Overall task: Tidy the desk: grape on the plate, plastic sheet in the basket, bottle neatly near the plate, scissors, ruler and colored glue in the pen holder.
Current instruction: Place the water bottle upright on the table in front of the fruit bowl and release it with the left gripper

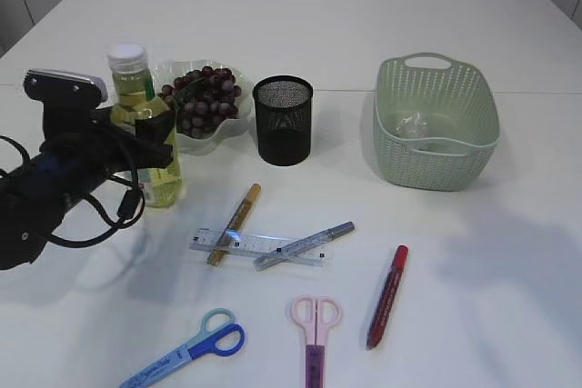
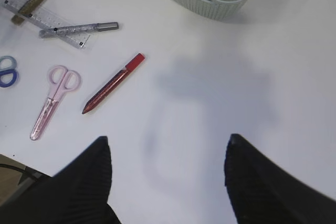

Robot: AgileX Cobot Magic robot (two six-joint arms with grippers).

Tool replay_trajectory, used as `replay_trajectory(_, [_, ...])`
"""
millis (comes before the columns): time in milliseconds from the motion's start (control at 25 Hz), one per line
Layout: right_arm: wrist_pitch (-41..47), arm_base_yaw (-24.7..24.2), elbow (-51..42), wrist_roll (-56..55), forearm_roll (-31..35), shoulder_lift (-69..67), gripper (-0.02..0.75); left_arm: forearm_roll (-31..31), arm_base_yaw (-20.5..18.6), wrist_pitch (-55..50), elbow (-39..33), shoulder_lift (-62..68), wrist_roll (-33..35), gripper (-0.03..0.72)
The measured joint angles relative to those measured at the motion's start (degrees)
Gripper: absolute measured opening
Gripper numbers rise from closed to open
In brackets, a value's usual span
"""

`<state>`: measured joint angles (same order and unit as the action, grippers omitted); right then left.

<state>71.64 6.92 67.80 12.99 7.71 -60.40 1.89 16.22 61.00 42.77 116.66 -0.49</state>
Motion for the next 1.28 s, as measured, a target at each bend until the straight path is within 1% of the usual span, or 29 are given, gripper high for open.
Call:
replay_trajectory(680, [0.0,0.0,0.0,0.45,0.0,0.0,0.525,-0.95,0.0,0.19,0.13,0.91,0.0,0.448])
replay_trajectory(1000, [0.1,0.0,0.0,0.55,0.0,0.0,0.525,-1.44,0.0,0.19,0.13,0.91,0.0,0.501])
replay_trajectory(1280, [0.1,0.0,0.0,0.55,0.0,0.0,0.525,-1.89,0.0,0.19,0.13,0.91,0.0,0.513])
